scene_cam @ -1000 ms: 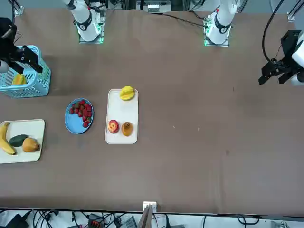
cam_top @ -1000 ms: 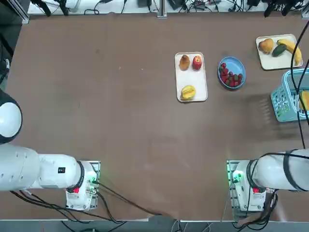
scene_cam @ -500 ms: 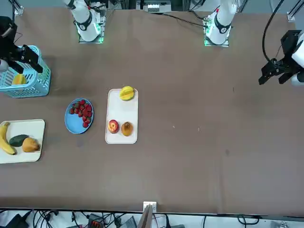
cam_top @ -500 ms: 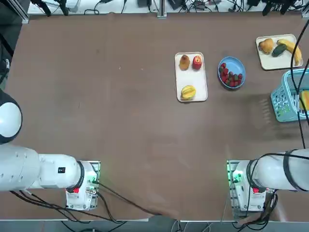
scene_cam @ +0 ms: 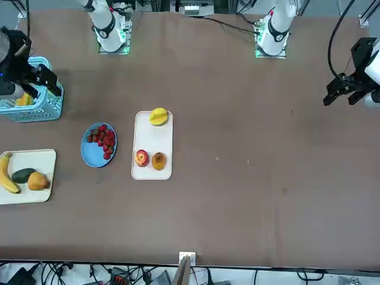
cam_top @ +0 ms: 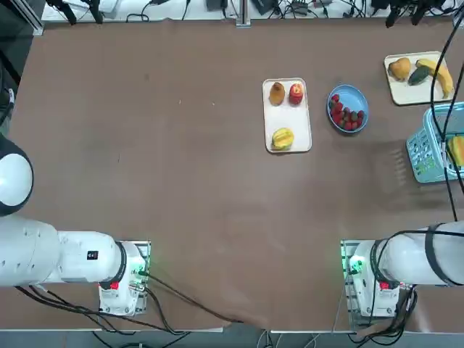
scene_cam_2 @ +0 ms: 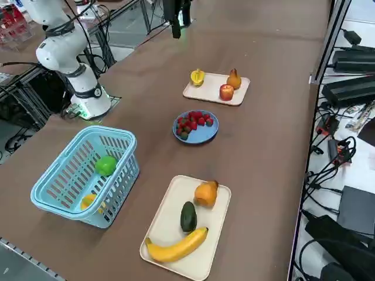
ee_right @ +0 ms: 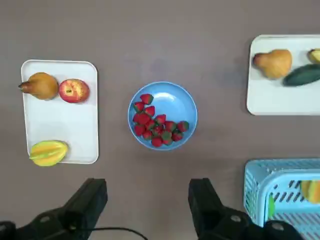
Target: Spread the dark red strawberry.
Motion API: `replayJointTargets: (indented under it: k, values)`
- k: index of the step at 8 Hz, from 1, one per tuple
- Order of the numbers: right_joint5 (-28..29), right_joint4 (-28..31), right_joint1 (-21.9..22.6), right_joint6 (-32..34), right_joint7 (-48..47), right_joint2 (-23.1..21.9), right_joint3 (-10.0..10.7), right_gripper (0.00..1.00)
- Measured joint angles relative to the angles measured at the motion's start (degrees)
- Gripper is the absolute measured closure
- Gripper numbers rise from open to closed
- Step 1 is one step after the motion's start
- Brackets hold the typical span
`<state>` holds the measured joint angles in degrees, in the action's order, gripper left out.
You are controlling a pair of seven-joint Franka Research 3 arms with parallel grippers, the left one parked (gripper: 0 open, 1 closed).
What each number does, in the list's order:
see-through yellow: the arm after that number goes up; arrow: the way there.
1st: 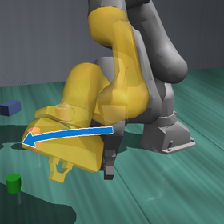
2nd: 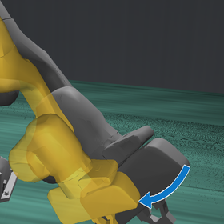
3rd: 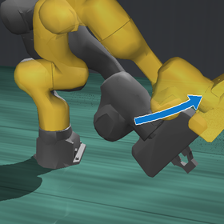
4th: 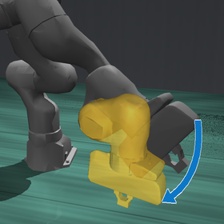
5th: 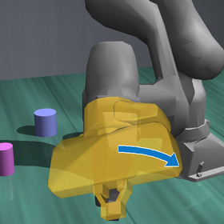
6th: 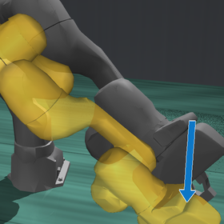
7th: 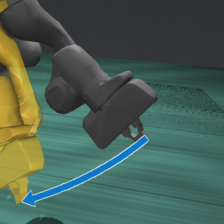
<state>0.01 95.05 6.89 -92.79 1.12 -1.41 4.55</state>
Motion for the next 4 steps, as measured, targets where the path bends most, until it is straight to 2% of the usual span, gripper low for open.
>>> replayJointTargets:
  k: [4]
  values:
    - [-0.1,7.6,5.3,-10.5,7.2,3.7,-0.3,0.0]
